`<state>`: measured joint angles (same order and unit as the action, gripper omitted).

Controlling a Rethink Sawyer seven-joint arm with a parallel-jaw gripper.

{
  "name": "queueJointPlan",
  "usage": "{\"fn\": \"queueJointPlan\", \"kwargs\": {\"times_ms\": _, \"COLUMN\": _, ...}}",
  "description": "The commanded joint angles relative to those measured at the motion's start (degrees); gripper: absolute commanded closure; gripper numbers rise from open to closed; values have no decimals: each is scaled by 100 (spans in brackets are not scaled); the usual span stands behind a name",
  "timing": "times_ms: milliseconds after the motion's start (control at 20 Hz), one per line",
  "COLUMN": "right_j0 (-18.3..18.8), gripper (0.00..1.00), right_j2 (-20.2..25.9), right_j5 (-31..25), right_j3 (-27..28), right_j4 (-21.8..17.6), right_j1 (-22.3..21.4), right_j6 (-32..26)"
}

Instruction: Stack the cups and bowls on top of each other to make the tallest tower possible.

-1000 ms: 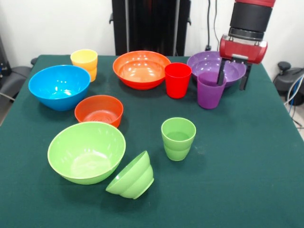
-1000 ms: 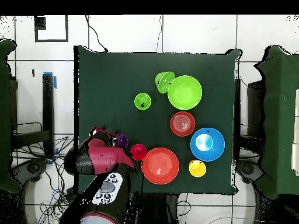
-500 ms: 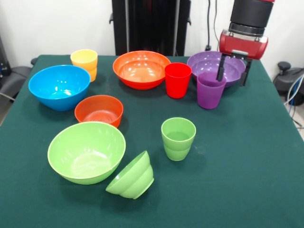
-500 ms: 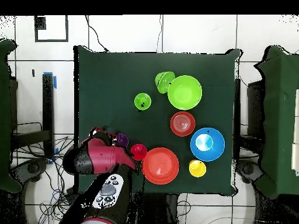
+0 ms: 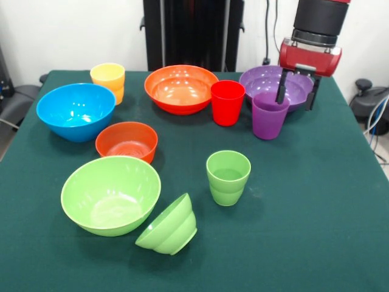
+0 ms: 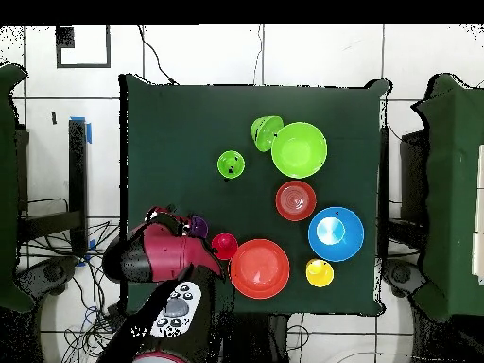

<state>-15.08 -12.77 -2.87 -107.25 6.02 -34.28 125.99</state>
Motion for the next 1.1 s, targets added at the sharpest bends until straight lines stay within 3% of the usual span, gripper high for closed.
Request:
{"fn": "queueJointPlan", "kwargs": {"times_ms": 50, "right_j0": 86, "gripper": 0, "right_j2": 584, "right_j5": -196, "right_j3": -410, "right_j4": -277, "right_j1": 294, "right_j6": 473}}
{"fn": "queueJointPlan", "kwargs": {"times_ms": 1100, "right_j0": 178, "gripper": 0, "right_j2": 749, "right_j5": 3, "right_j3": -656, "right_j4": -279, "right_j1": 396, "right_j6": 511}}
